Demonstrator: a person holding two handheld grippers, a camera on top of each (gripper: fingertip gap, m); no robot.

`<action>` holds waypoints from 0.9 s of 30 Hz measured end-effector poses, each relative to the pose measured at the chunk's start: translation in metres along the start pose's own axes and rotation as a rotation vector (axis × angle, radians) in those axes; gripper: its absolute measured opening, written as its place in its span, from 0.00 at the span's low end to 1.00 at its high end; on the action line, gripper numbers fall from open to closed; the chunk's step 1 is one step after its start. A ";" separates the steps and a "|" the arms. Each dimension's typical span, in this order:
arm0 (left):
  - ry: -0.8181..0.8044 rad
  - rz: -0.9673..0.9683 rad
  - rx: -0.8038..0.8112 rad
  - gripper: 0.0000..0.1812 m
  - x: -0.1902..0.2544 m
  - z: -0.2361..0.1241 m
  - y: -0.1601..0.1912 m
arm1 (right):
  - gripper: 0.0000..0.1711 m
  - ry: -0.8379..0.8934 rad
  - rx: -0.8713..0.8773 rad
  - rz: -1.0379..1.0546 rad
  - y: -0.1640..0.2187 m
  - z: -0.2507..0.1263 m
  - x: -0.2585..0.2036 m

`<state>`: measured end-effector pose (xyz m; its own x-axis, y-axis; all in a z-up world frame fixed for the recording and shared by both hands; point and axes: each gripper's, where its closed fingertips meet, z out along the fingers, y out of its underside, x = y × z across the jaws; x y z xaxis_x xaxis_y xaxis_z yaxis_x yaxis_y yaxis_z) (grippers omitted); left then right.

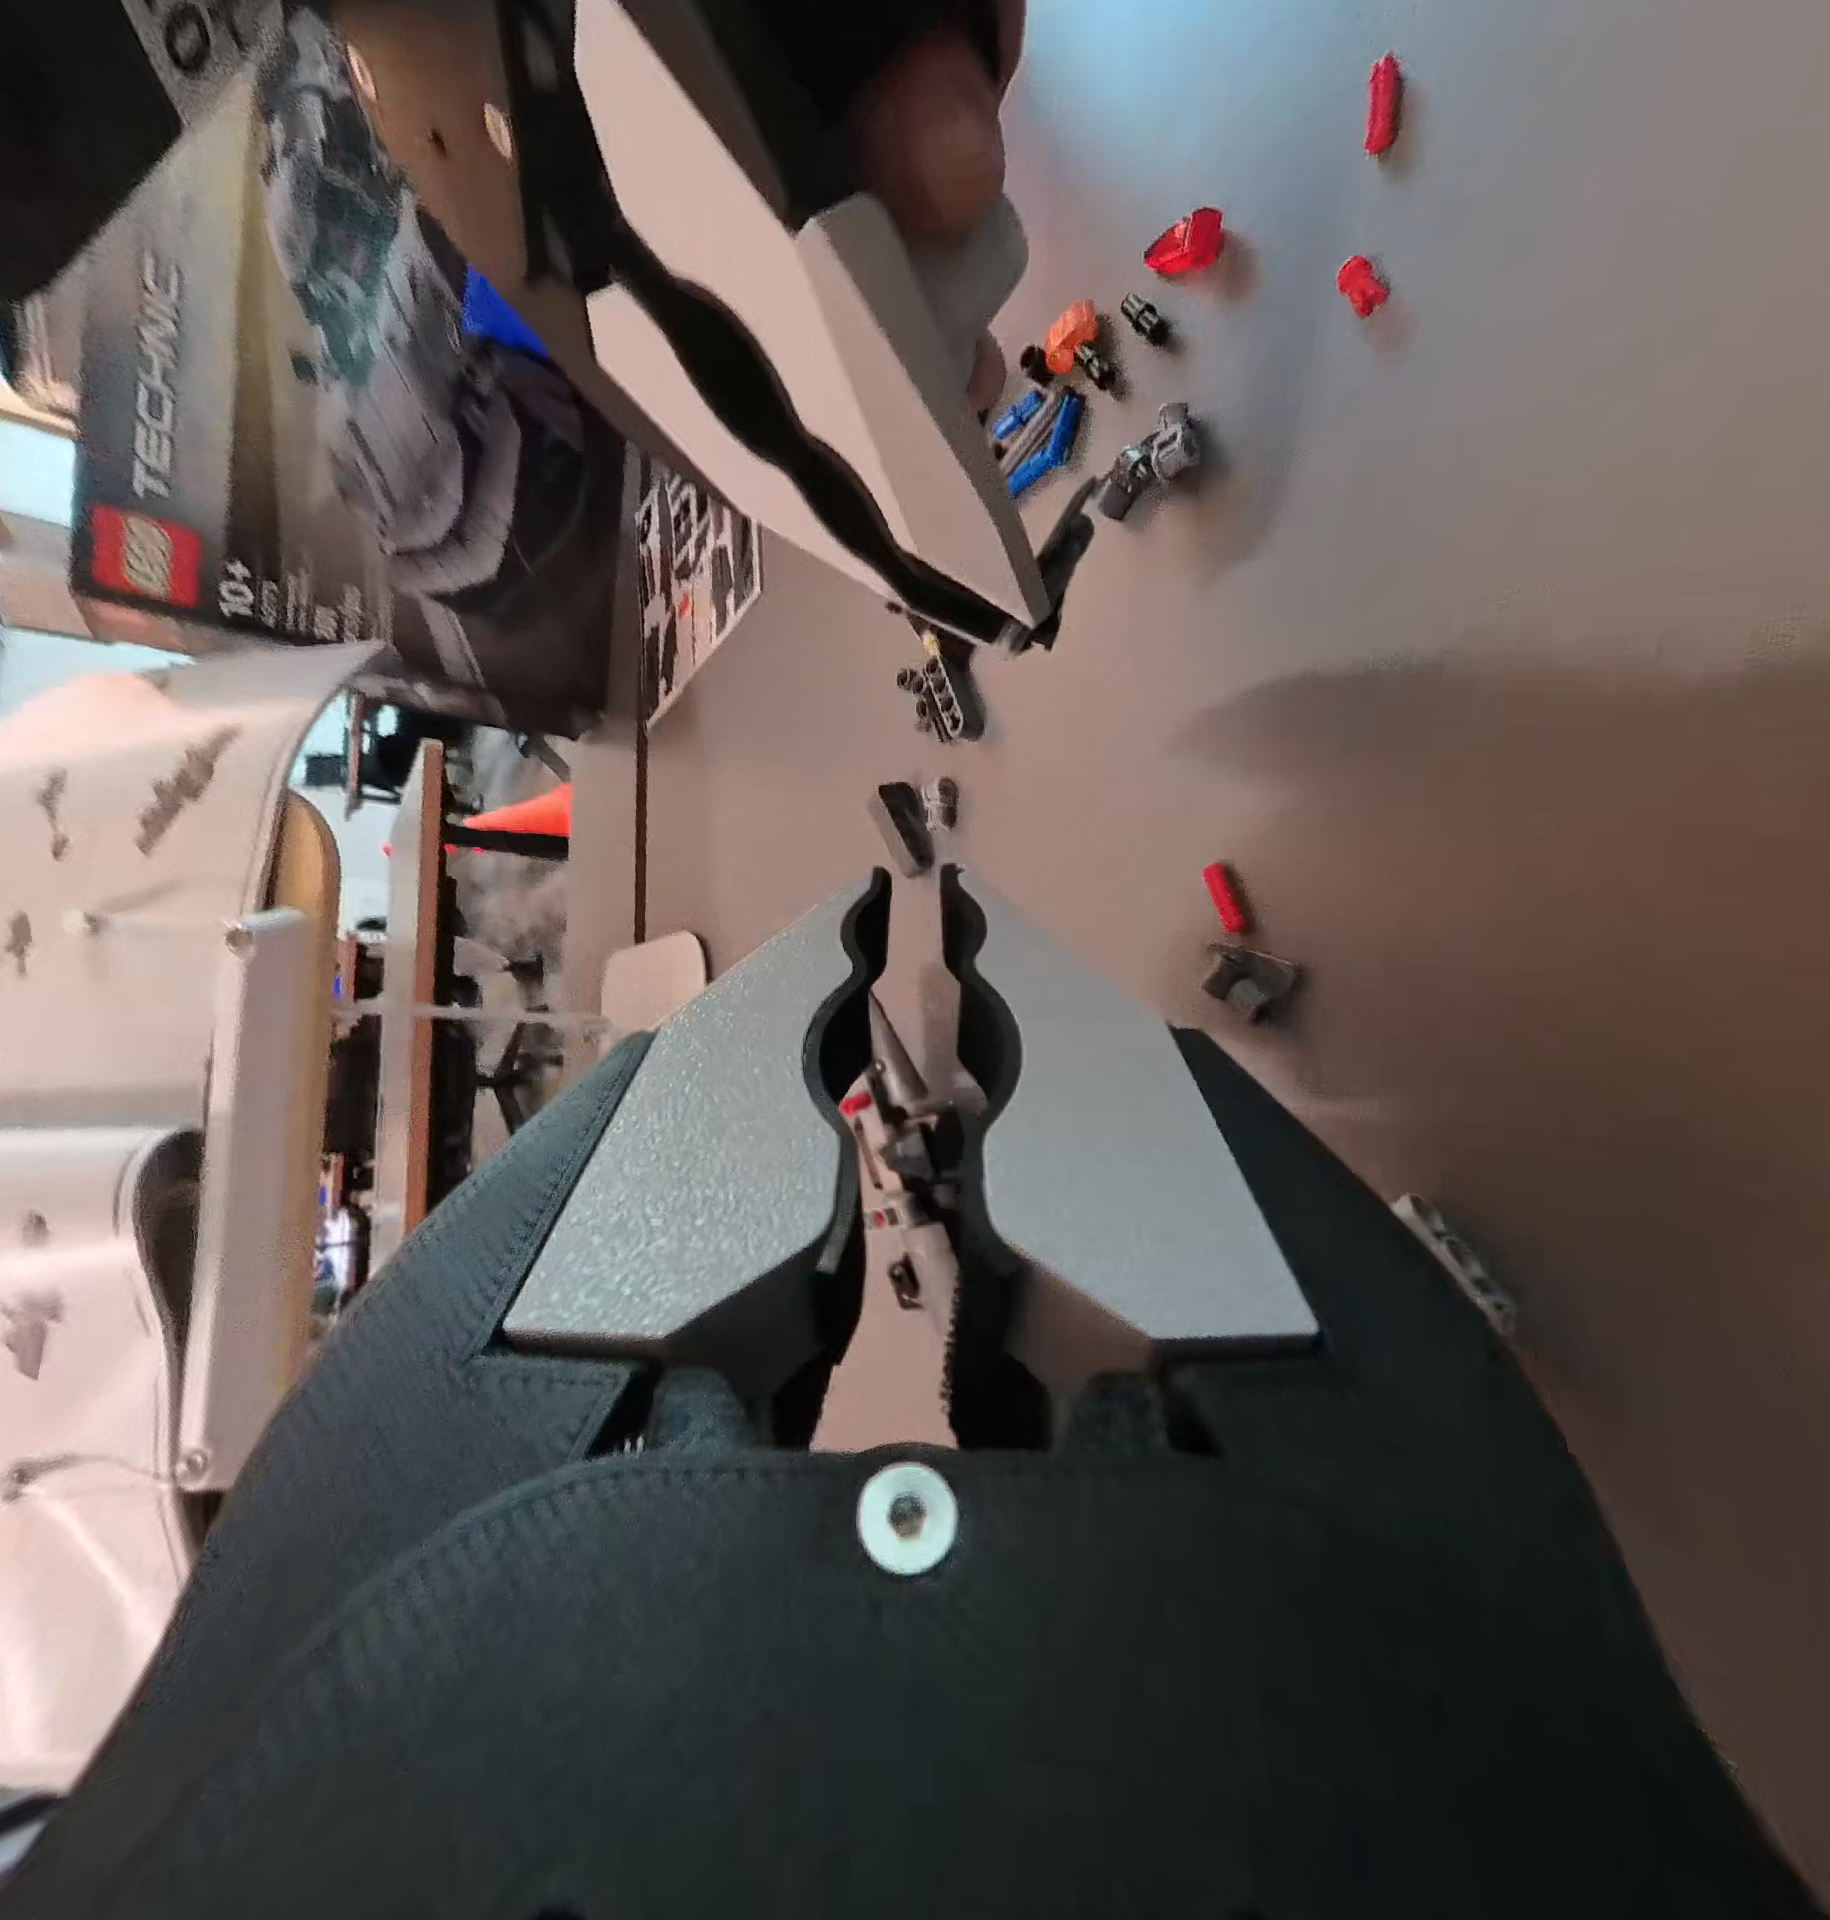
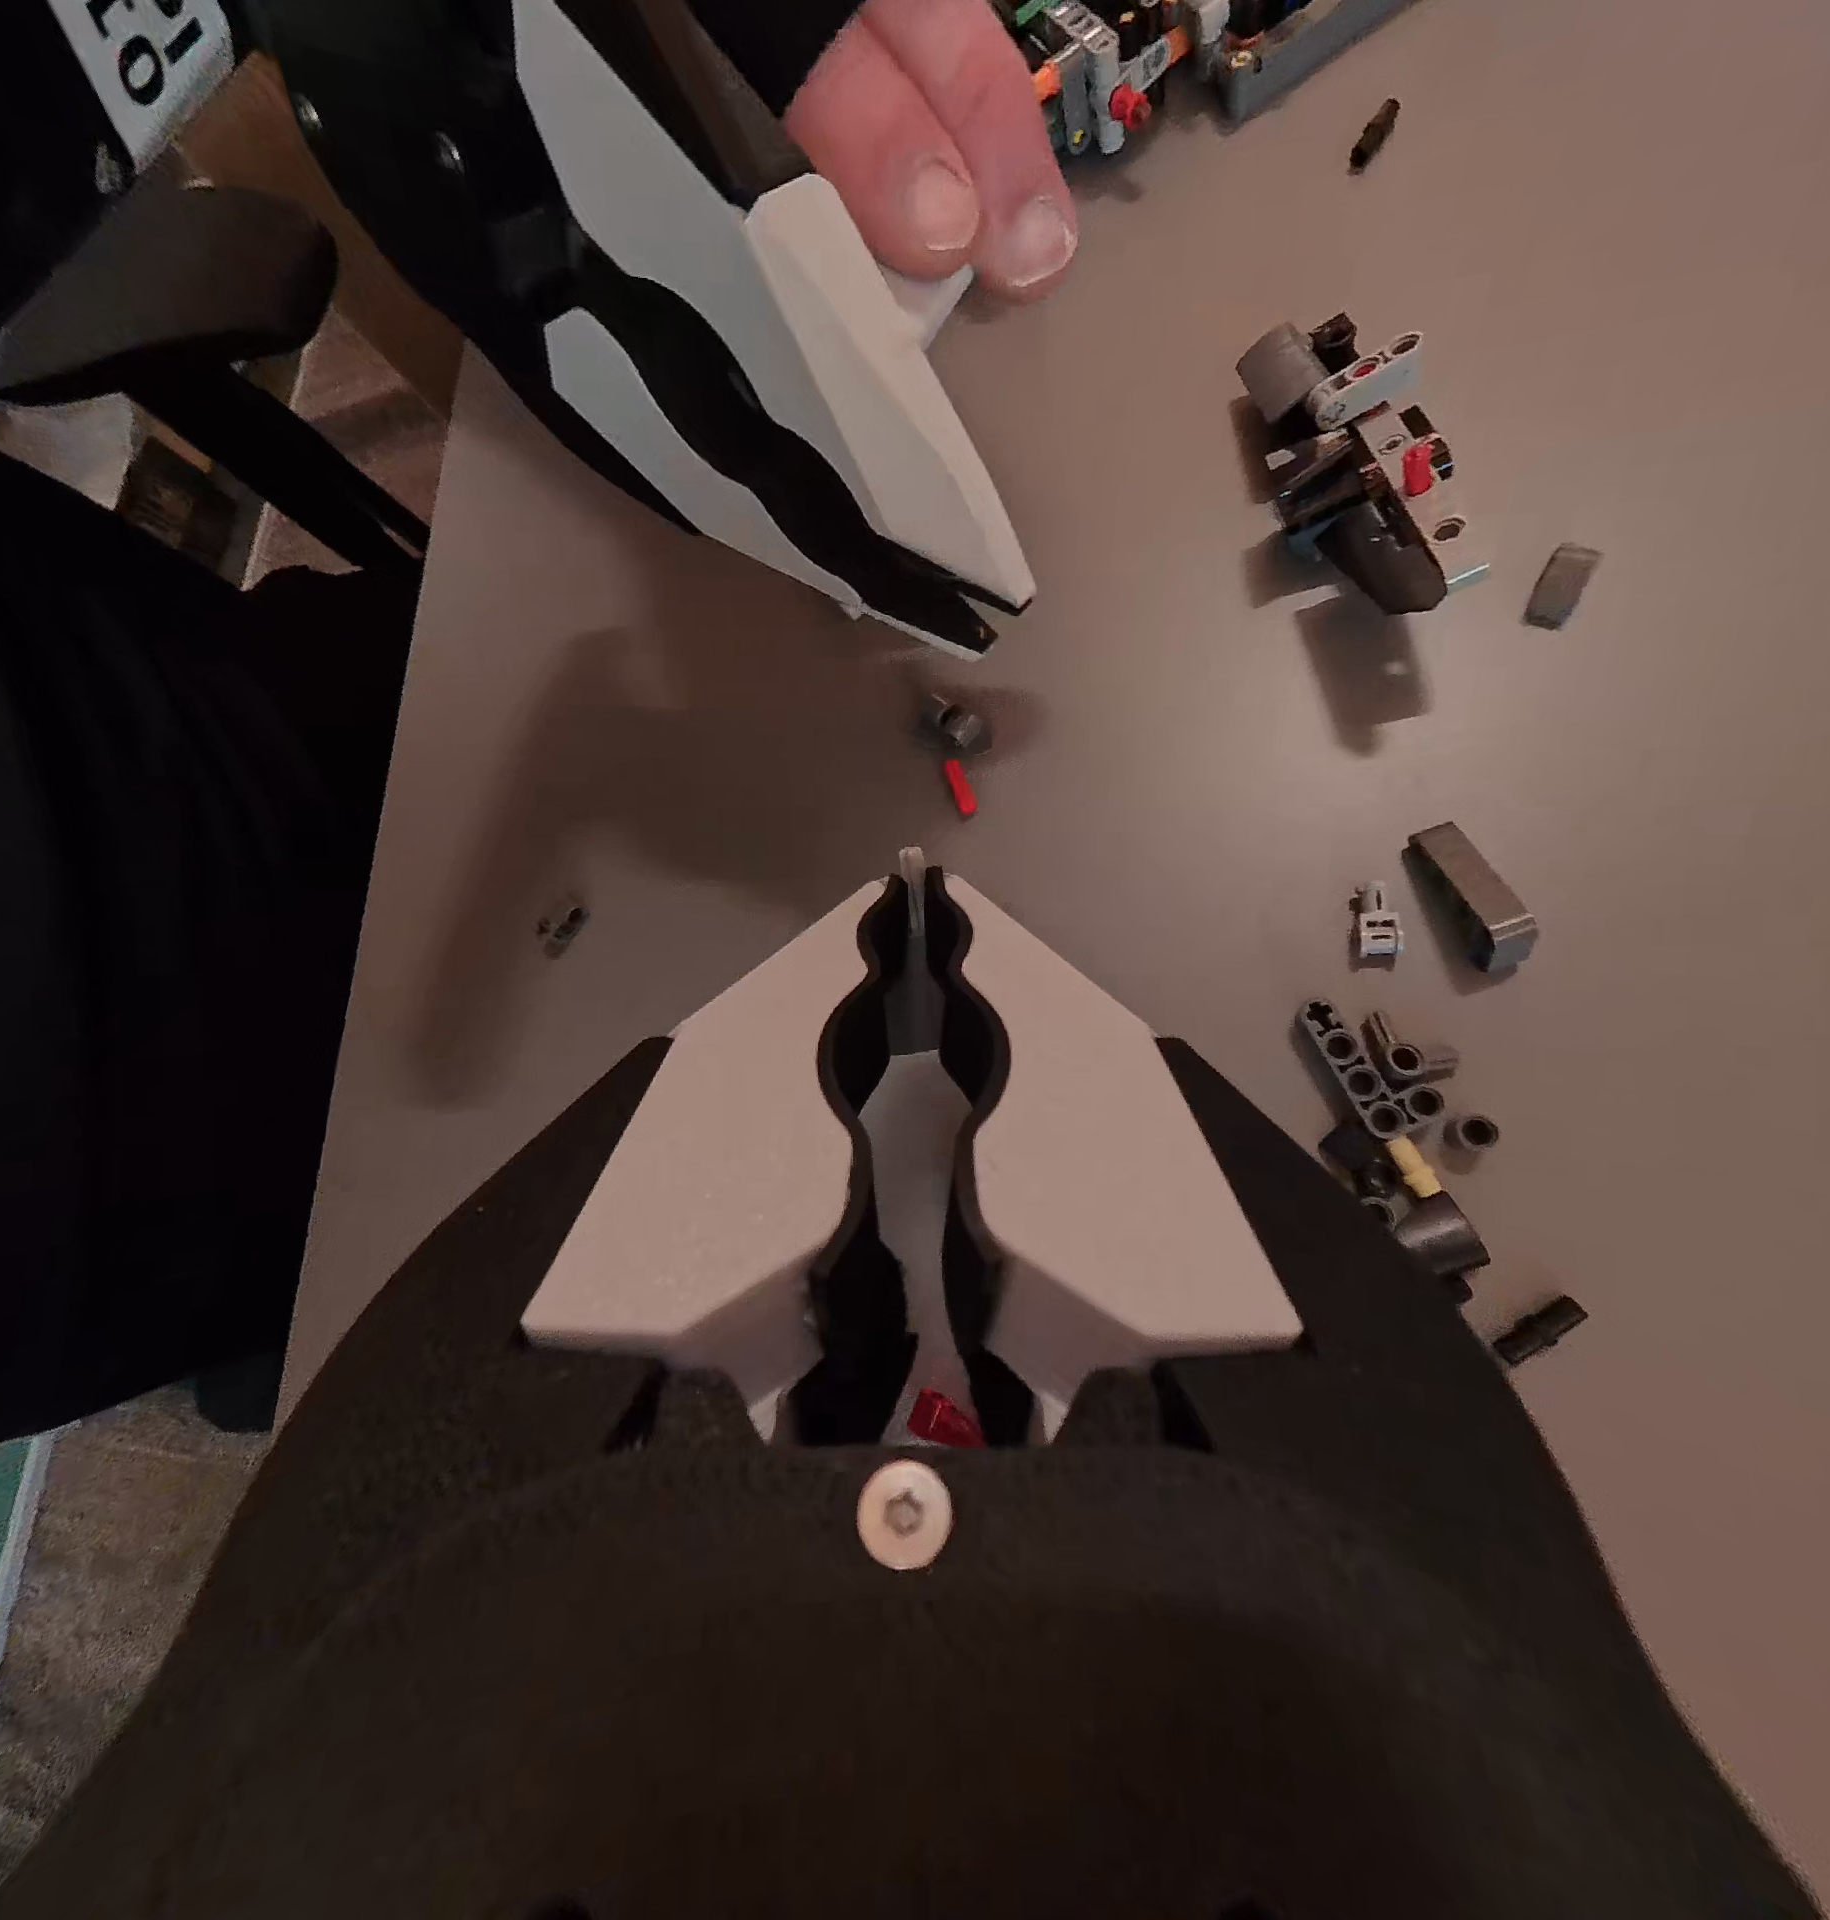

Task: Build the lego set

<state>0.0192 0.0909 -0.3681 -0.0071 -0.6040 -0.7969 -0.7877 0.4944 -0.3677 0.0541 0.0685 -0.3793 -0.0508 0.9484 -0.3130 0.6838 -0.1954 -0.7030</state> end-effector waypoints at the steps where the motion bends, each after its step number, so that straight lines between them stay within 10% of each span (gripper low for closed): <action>1: -0.010 -0.005 -0.014 0.04 0.001 0.000 0.003 | 0.01 0.019 0.005 0.011 0.000 0.001 0.002; 12: -0.125 -0.152 -0.258 0.02 -0.049 -0.002 0.064 | 0.01 0.222 -0.188 -0.038 0.031 0.026 0.021; 27: 0.511 -0.837 -0.486 0.08 -0.020 0.072 0.107 | 0.01 0.258 -0.162 -0.052 0.030 0.032 0.016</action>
<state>-0.0205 0.2013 -0.4264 0.4773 -0.8774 -0.0484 -0.8203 -0.4251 -0.3825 0.0508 0.0700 -0.4261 0.0834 0.9922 -0.0926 0.7934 -0.1223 -0.5962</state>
